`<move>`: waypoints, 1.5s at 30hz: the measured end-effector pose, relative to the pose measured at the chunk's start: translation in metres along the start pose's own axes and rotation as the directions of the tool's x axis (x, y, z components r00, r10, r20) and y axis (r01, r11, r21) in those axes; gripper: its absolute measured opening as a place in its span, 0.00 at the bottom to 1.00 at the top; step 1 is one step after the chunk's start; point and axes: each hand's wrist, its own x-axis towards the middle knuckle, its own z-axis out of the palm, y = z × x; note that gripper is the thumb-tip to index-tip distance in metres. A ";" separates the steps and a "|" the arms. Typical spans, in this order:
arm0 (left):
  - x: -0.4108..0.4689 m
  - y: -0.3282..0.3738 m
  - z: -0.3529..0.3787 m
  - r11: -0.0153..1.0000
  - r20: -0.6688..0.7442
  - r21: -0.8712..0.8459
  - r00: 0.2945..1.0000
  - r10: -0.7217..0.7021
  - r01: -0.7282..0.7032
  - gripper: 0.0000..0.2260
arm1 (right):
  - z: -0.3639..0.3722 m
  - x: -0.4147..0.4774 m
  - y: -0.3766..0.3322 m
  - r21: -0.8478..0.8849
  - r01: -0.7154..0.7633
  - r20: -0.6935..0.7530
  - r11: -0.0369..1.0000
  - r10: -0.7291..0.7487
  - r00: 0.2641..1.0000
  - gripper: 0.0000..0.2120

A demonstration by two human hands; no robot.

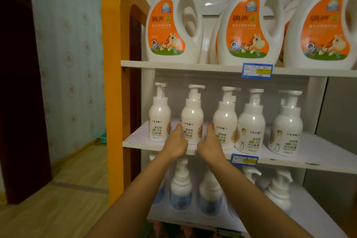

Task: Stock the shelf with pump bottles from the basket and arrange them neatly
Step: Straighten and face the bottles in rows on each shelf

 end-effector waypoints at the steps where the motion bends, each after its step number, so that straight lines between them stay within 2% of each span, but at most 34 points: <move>1: 0.001 -0.002 0.000 1.000 0.001 0.009 1.000 0.002 -0.002 0.18 | -0.003 0.001 0.002 -0.023 0.002 0.018 1.000 -0.002 1.000 0.24; 8: 0.005 -0.012 0.004 0.998 -0.012 0.049 1.000 0.026 -0.025 0.19 | -0.008 0.015 0.004 -0.173 0.096 0.150 0.980 -0.070 0.986 0.23; 14: 0.008 -0.011 0.006 0.989 -0.013 0.144 1.000 0.022 -0.019 0.23 | -0.008 0.019 0.008 -0.266 0.128 0.177 0.955 -0.083 0.981 0.27; 17: 0.006 -0.009 0.007 0.988 -0.011 0.152 1.000 0.016 -0.014 0.22 | -0.008 0.018 0.008 -0.262 0.138 0.193 0.955 -0.088 0.977 0.29; 19: 0.000 -0.005 0.007 0.991 -0.009 0.132 1.000 0.027 -0.026 0.19 | -0.009 0.014 0.008 -0.193 0.141 0.189 0.971 -0.104 0.976 0.27; 20: -0.003 -0.002 0.008 0.993 -0.040 0.113 0.998 0.046 -0.042 0.17 | -0.011 0.011 0.010 -0.152 0.140 0.168 0.978 -0.114 0.979 0.26; 22: -0.015 0.002 0.012 0.992 -0.219 0.075 0.968 0.119 -0.105 0.16 | -0.018 0.002 0.017 -0.079 0.128 0.043 0.989 -0.125 0.991 0.23; 24: -0.027 0.006 0.018 0.975 -0.410 0.078 0.884 0.223 -0.209 0.18 | -0.030 -0.008 0.028 -0.076 0.146 -0.153 0.986 -0.156 0.976 0.22; 25: -0.031 0.008 0.023 0.959 -0.438 0.082 0.855 0.278 -0.270 0.18 | -0.037 -0.012 0.032 -0.079 0.156 -0.229 0.985 -0.170 0.959 0.21; 26: -0.034 0.011 0.029 0.945 -0.422 0.079 0.848 0.321 -0.318 0.18 | -0.043 -0.014 0.035 -0.075 0.160 -0.281 0.984 -0.174 0.944 0.21; 28: -0.034 0.019 0.042 0.935 -0.315 0.066 0.882 0.350 -0.347 0.18 | -0.053 -0.016 0.037 -0.071 0.146 -0.323 0.987 -0.161 0.933 0.21; 31: -0.025 0.037 0.061 0.964 -0.095 -0.001 0.960 0.264 -0.265 0.18 | -0.054 -0.015 0.033 -0.079 0.111 -0.285 0.991 -0.130 0.950 0.20; 35: -0.003 0.042 0.073 0.993 0.075 0.002 0.990 0.118 -0.118 0.15 | -0.050 -0.013 0.029 -0.058 0.059 -0.262 0.997 -0.072 0.962 0.19; 38: 0.008 0.037 0.074 0.997 0.100 0.073 0.995 0.030 -0.038 0.14 | -0.048 -0.011 0.030 -0.054 0.028 -0.211 0.998 -0.039 0.977 0.21; 41: 0.010 0.033 0.075 0.993 0.074 0.099 0.996 0.050 -0.057 0.15 | -0.048 -0.008 0.031 -0.077 0.024 -0.177 0.997 -0.038 0.983 0.25; 45: 0.004 0.034 0.080 0.992 0.064 0.095 0.995 0.071 -0.077 0.15 | -0.054 -0.005 0.030 -0.072 0.010 -0.158 0.997 -0.021 0.987 0.23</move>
